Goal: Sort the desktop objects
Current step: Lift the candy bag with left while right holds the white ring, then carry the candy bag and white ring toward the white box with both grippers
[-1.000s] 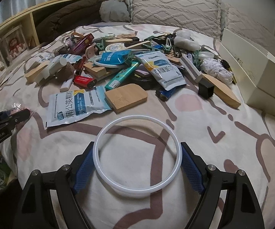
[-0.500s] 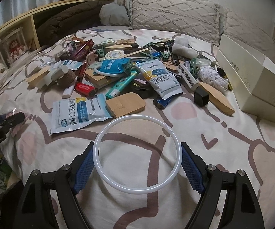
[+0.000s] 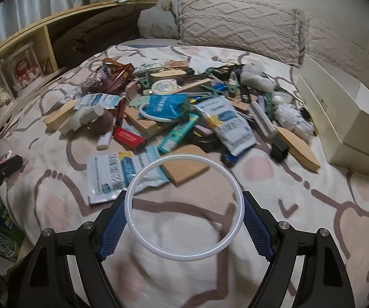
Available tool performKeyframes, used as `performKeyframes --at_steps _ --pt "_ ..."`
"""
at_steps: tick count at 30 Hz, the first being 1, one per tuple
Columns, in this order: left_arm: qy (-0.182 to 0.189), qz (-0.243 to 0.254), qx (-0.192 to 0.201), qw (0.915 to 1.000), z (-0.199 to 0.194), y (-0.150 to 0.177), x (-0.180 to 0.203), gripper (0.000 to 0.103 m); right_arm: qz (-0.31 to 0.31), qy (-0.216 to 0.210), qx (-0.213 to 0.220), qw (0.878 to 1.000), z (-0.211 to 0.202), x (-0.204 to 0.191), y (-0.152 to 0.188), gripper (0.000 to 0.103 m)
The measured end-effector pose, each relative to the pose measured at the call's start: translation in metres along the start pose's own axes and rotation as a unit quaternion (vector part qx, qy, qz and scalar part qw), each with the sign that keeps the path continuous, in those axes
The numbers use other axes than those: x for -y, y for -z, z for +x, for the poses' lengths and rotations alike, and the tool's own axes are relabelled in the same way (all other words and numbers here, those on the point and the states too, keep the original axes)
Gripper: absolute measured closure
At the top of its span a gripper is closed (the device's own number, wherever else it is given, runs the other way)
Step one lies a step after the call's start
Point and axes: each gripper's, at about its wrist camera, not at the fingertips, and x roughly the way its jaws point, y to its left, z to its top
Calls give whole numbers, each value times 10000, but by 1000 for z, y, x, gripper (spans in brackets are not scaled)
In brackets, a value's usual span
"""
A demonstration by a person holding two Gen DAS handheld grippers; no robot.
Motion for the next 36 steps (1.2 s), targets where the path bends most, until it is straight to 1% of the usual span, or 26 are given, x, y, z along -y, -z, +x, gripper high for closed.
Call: performKeyframes --at_steps 4,9,14,23,28,36 --pt "-13 101 12 9999 -2 -5 -7 74 7 -84 -15 10000 5 -15 -9 18" --pt "74 114 8 9999 -3 -13 -10 74 -266 -128 8 9996 3 -33 -23 19" --pt "181 63 74 9998 -4 -22 -6 74 -291 -158 88 9994 -3 -36 -37 18" --pt "310 115 146 9993 -3 -35 13 74 -127 -115 256 9995 -9 -19 -52 18" --pt "384 68 182 9991 -2 -43 22 74 -23 -121 397 9991 -17 -6 -54 18" --pt "480 138 333 9982 -6 -57 43 74 154 -92 678 9975 -34 18 -58 18"
